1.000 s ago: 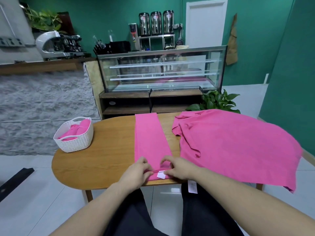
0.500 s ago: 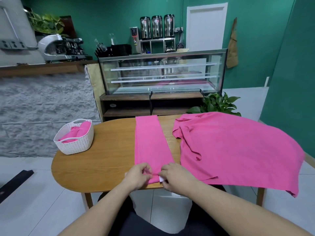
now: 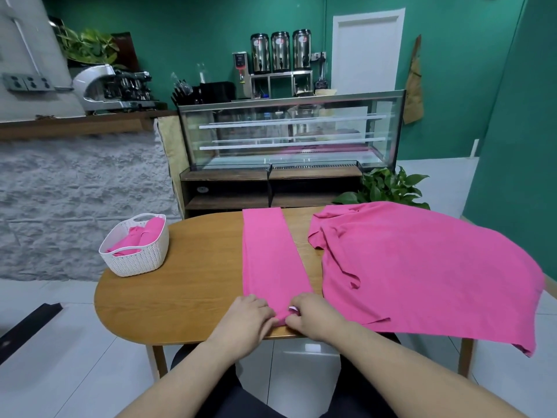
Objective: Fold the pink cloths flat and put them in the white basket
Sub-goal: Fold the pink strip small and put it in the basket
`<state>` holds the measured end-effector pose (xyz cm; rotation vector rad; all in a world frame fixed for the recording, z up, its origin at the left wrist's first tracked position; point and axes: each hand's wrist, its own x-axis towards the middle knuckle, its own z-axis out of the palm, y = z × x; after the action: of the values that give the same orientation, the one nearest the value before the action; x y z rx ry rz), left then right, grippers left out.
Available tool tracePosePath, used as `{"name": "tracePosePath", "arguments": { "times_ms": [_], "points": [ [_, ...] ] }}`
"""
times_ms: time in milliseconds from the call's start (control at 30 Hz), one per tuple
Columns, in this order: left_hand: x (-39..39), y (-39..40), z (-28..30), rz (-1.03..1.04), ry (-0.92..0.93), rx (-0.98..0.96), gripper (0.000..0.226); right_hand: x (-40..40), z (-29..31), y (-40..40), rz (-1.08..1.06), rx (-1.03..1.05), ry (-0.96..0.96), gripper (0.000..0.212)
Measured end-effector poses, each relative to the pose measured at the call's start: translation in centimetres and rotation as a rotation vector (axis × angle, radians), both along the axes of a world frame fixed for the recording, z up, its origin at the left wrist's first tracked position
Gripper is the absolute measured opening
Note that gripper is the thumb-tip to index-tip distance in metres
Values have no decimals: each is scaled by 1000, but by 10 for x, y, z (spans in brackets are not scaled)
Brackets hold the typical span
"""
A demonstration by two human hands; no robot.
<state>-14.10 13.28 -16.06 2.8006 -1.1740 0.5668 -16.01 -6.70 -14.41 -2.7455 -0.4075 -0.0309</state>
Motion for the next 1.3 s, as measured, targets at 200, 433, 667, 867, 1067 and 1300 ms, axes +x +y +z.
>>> {"name": "tracePosePath", "arguments": {
  "times_ms": [200, 433, 667, 867, 1067, 1300],
  "points": [
    [-15, -17, 7, 163, 245, -340, 16, 0, -1, -2, 25, 30, -66, 15],
    [-5, -30, 12, 518, 640, -389, 26, 3, -12, -7, 55, 9, -326, 12],
    [8, -27, 17, 502, 860, -536, 26, -11, -16, -2, 131, -91, -379, 26],
    [5, -31, 19, 569, 655, -426, 12, -10, -15, -9, 164, -37, -222, 44],
    [-17, -21, -8, 207, -137, -96, 29, -4, -9, -6, 146, 15, -152, 61],
    [-8, -5, -24, 70, 12, -232, 23, 0, -10, -3, 145, 25, -97, 32]
  ]
}}
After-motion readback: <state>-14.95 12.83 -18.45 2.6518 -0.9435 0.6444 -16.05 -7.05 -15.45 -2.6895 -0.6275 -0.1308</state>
